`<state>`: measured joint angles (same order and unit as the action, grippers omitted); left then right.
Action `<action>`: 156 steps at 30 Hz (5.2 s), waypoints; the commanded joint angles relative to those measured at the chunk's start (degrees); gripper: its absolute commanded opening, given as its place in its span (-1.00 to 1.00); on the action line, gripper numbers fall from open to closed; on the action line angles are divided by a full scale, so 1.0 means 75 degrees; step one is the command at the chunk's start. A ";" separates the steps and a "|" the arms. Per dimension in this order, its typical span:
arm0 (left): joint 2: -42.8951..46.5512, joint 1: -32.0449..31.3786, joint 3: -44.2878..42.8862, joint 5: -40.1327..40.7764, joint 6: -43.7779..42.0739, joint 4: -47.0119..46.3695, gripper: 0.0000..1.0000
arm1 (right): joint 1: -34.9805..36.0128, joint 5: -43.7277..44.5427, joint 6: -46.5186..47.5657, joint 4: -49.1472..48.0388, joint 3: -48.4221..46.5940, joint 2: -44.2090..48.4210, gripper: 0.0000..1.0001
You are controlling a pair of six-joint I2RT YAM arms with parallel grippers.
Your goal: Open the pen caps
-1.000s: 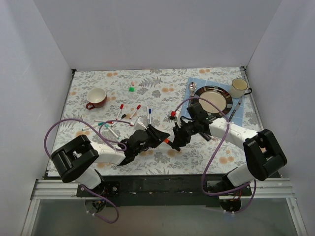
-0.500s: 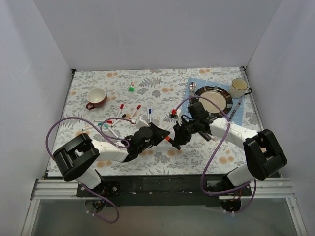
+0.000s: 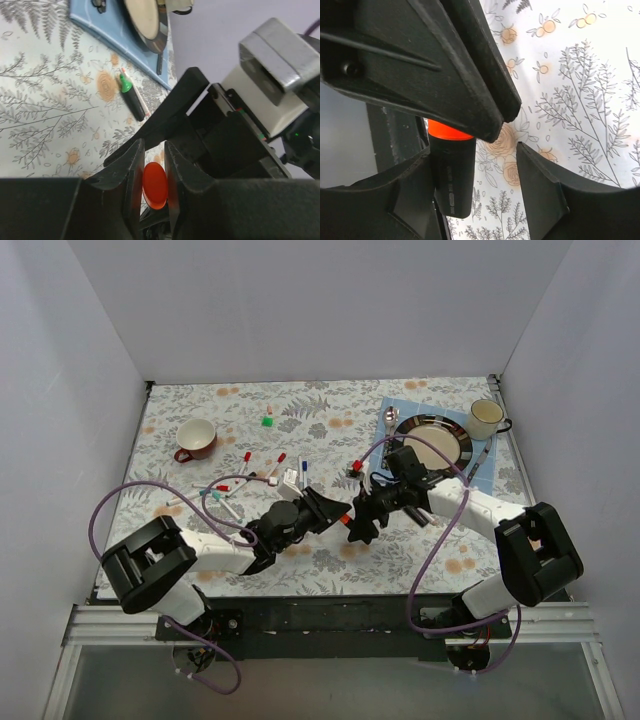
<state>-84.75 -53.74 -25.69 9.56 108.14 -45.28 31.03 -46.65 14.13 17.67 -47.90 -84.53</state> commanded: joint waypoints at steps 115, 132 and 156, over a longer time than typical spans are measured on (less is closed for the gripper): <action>-0.5178 0.6614 -0.9442 -0.2342 -0.4879 0.7455 0.18 | -0.1477 0.1894 0.0635 0.0069 0.0082 0.0713 -0.97; 0.0805 0.6614 -0.4526 -0.3935 -0.4833 0.5569 0.94 | -0.1477 0.5060 0.1245 0.0480 0.0222 -0.0096 -0.73; 0.3743 0.6334 -0.1214 -0.4874 -0.3730 0.6434 0.96 | -0.1465 0.5318 0.1303 0.0573 0.0281 -0.0190 -0.10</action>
<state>-56.07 -4.71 -33.89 -27.09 79.68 0.45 20.25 -7.38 23.07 21.15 -45.95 -85.56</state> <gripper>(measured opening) 0.982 0.438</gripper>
